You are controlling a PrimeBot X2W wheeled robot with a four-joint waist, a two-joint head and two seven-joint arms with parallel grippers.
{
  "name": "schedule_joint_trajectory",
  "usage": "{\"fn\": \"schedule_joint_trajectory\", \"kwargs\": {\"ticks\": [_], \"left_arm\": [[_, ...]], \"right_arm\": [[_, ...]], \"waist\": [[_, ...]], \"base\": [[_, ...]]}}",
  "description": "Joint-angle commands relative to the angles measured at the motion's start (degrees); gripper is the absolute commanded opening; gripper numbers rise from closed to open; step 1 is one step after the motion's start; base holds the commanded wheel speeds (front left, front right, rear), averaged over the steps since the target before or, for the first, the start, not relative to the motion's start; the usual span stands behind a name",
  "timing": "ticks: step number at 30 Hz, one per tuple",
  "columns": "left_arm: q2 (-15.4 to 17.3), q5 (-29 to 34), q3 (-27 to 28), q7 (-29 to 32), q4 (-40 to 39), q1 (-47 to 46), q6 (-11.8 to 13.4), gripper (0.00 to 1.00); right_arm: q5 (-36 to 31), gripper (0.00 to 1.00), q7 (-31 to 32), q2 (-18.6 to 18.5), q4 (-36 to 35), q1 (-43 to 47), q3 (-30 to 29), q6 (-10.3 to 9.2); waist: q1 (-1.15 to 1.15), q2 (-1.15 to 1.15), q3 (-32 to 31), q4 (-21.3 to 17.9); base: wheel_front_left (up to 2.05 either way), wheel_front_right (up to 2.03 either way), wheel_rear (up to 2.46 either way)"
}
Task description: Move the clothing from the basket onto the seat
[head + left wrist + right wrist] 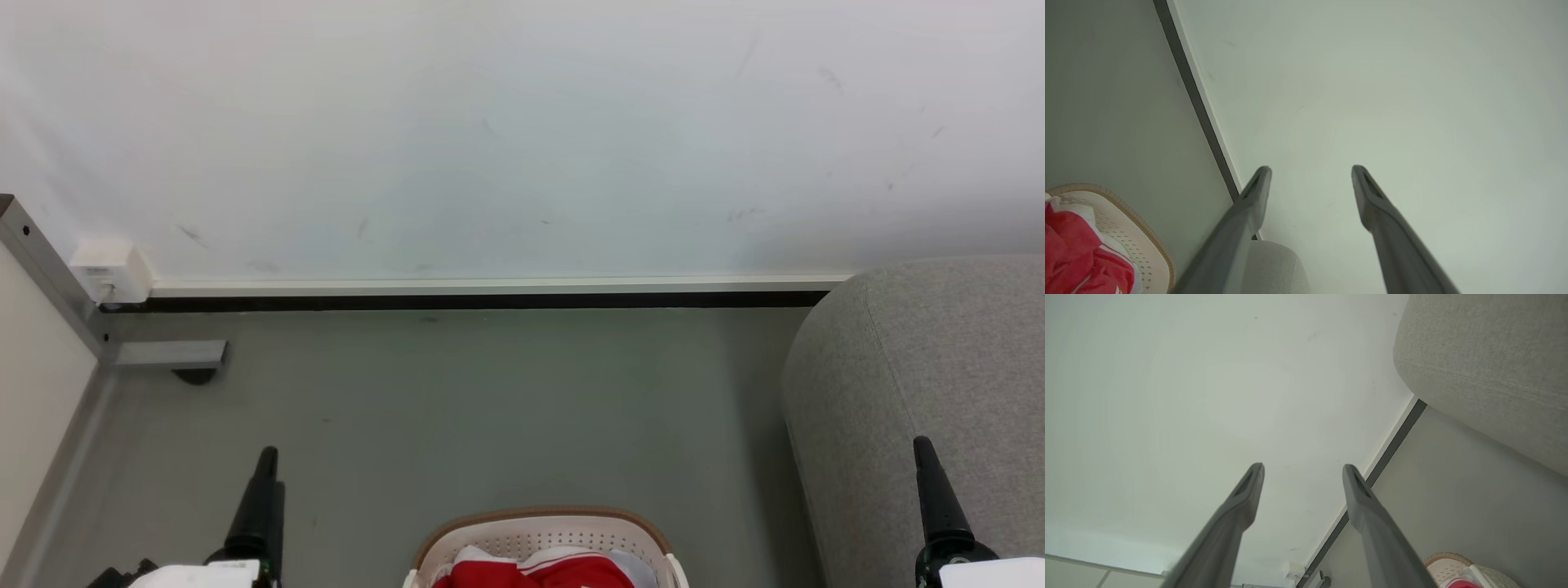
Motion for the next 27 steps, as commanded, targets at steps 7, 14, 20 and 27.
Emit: {"fn": "schedule_joint_trajectory", "kwargs": {"ticks": [7, 14, 20, 27], "left_arm": [[0.36, 8.20, -0.83, -1.96, -2.13, 0.05, 0.82, 1.00], [0.39, 16.86, -1.54, -3.53, -3.29, 0.54, 1.88, 1.00], [0.42, 23.99, -1.79, -4.81, -4.04, 0.95, 2.65, 1.00], [0.45, 32.79, -2.31, -6.14, -4.19, 1.32, 2.79, 1.00]], "right_arm": [[-10.26, 1.00, -1.95, -1.57, -3.40, 0.47, 1.94, -0.02], [-17.92, 1.00, -3.51, -2.62, -4.99, 1.23, 3.41, -0.03], [-24.69, 1.00, -4.78, -4.00, -5.73, 1.68, 4.58, -0.04], [-32.52, 1.00, -6.13, -5.24, -5.61, 1.91, 6.22, -0.04]], "waist": [[0.00, 0.00, -0.04, -0.05], [0.00, 0.00, -0.12, -0.22], [0.00, 0.00, -0.16, -0.36], [0.00, 0.00, -0.18, -0.40]], "base": [[0.00, 0.00, 0.00], [0.00, 0.00, 0.00], [0.00, 0.00, 0.00], [0.00, 0.00, 0.00]]}}
